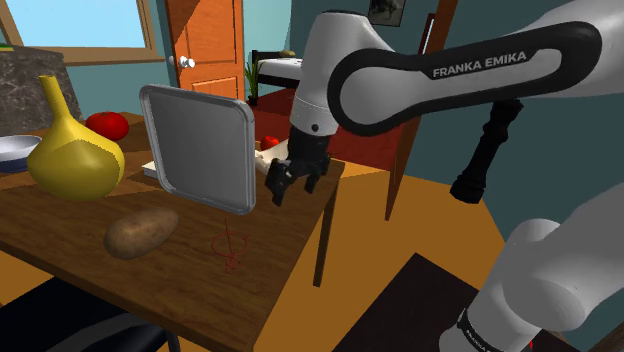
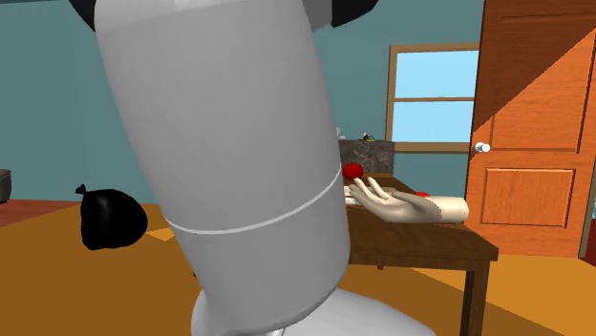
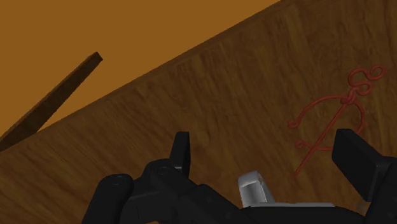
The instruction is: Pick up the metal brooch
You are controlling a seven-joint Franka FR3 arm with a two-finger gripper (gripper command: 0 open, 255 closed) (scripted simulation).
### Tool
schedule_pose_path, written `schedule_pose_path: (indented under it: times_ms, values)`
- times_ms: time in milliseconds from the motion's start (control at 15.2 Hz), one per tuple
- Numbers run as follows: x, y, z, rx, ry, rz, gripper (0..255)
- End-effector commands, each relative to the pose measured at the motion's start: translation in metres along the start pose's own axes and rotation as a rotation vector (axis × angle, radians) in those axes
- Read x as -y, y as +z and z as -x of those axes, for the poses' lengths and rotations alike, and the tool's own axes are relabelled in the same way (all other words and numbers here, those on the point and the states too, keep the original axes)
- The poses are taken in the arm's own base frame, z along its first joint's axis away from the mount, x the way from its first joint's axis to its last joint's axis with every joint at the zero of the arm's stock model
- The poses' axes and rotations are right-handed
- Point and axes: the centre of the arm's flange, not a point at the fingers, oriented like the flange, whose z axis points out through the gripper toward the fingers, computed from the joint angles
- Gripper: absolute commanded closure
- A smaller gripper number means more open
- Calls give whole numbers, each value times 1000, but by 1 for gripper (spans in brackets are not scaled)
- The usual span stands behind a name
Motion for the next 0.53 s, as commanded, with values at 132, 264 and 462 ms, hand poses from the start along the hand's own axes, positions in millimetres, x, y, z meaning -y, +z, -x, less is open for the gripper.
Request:
schedule_pose_path:
  times_ms: [132,264,462]
  values:
    - [43,30,-17,3,24,7,0]
    - [64,44,-25,5,35,12,0]
    - [96,65,-39,8,52,19,0]
